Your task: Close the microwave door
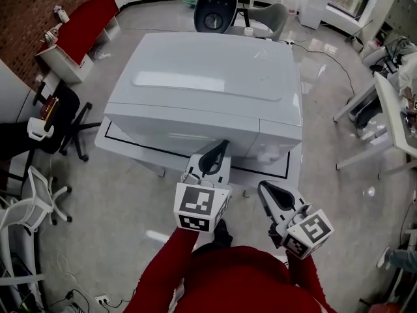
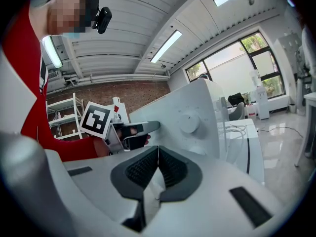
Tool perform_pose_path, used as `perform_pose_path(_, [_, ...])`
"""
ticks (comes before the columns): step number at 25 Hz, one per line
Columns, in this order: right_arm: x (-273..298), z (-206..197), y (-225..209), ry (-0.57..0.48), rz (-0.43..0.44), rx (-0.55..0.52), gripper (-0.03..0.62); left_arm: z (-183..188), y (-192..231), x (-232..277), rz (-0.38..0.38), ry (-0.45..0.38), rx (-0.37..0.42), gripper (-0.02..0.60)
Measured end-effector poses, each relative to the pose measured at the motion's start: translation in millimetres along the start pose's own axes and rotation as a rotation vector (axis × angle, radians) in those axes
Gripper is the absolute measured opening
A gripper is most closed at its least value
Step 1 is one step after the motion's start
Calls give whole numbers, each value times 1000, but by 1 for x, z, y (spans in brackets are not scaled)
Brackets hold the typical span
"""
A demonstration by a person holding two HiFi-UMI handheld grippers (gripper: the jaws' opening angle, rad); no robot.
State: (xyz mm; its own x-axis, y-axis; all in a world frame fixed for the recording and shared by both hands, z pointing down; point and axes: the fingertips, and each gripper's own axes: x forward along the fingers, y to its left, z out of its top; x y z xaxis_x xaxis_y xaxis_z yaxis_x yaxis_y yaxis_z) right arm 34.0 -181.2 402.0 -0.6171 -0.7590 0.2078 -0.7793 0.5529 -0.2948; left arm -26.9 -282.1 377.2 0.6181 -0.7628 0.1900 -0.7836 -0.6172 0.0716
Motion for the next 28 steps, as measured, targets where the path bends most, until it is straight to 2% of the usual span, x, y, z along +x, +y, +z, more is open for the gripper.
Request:
perform_pose_path(6, [-1, 0, 2, -4, -6, 1, 14, -1, 2, 1, 11, -14, 2, 9])
perform_pose_path(9, [-2, 1, 7, -9, -1, -3, 14, 1, -3, -5, -26, -39, -7, 9])
perform_pose_path(14, [-10, 4, 9, -31, 4, -12, 15, 1, -16, -34, -81, -73, 31, 9])
perform_pose_path(18, [-22, 2, 12, -48, 11, -18, 15, -16, -18, -65, -70, -55, -17, 9])
perform_pose_path(22, [-34, 2, 15, -72, 20, -16, 15, -39, -17, -97, -32, -14, -33, 9])
perform_pose_path(28, [-48, -1, 28, -108, 60, -41, 15, -53, -30, -127, -9, -24, -46, 9])
